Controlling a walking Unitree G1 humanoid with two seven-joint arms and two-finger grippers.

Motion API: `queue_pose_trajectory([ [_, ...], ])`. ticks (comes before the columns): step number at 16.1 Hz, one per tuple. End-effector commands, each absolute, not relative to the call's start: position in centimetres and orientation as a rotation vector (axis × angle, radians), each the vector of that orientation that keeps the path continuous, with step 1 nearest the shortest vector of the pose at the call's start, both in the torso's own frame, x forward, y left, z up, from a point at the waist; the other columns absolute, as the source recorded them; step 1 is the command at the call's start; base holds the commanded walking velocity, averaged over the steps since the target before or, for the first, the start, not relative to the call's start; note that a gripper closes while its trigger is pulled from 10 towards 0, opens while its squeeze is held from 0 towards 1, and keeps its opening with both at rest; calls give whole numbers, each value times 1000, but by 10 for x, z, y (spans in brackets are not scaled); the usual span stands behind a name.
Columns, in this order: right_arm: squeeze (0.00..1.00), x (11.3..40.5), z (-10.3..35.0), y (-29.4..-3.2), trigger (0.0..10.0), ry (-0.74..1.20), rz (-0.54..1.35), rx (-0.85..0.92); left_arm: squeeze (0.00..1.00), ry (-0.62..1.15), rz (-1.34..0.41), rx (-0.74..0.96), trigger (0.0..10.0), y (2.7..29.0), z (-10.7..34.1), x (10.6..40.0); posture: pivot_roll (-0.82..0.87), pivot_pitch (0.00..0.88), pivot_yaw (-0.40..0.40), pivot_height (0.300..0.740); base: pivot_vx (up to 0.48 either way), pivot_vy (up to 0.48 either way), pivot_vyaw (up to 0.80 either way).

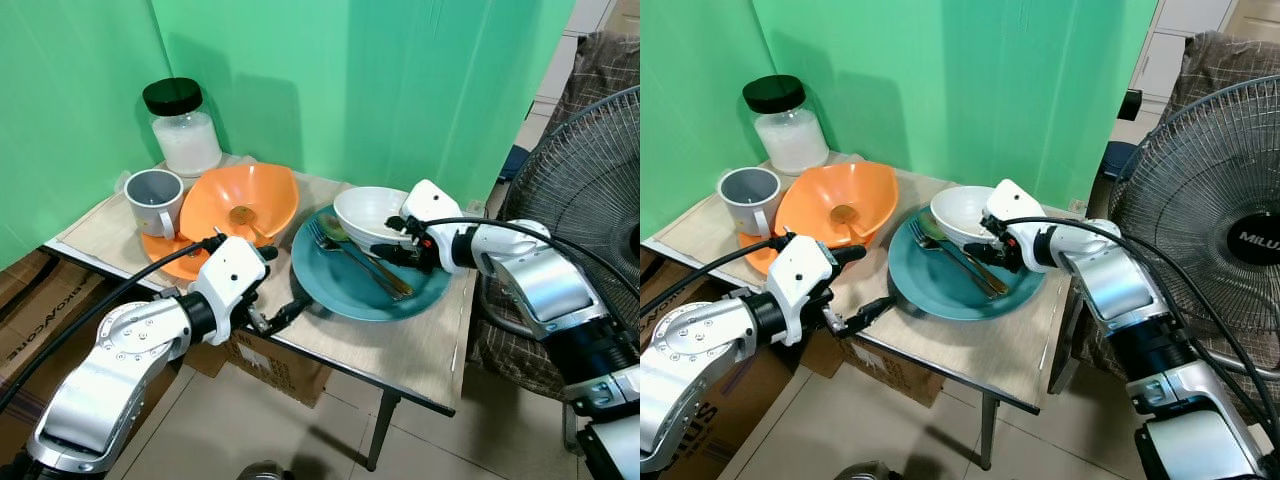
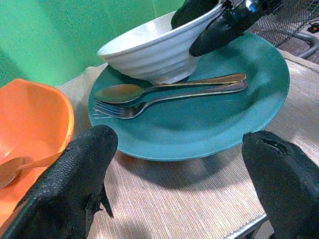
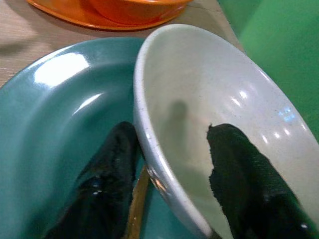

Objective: Setting the table

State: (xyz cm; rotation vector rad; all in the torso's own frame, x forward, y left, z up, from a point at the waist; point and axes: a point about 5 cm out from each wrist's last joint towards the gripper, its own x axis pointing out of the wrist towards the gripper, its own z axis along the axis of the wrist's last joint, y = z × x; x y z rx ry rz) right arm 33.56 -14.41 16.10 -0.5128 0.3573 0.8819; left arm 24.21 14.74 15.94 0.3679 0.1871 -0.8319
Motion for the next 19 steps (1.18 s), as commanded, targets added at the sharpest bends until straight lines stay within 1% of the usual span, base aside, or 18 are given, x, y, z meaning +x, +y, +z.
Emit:
queue_pose_trajectory([
  [1, 0, 339, 165, -142, 0, 343, 878, -542, 0, 177, -842, 378, 10000, 146, 162, 241, 124, 0, 47, 740, 0, 0, 0],
  [7, 0, 337, 161, -137, 0, 357, 921, -561, 0, 181, -838, 386, 10000, 146, 161, 241, 130, 0, 41, 740, 0, 0, 0],
  [14, 0, 335, 162, -135, 0, 351, 944, -559, 0, 181, -842, 402, 10000, 147, 161, 242, 122, 0, 51, 740, 0, 0, 0],
  [16, 0, 334, 165, -134, 0, 329, 958, -554, 0, 177, -841, 405, 10000, 146, 161, 243, 122, 0, 51, 740, 0, 0, 0],
  [19, 0, 332, 181, -129, 0, 250, 959, -537, 0, 167, -835, 406, 10000, 145, 162, 243, 125, 0, 54, 740, 0, 0, 0],
])
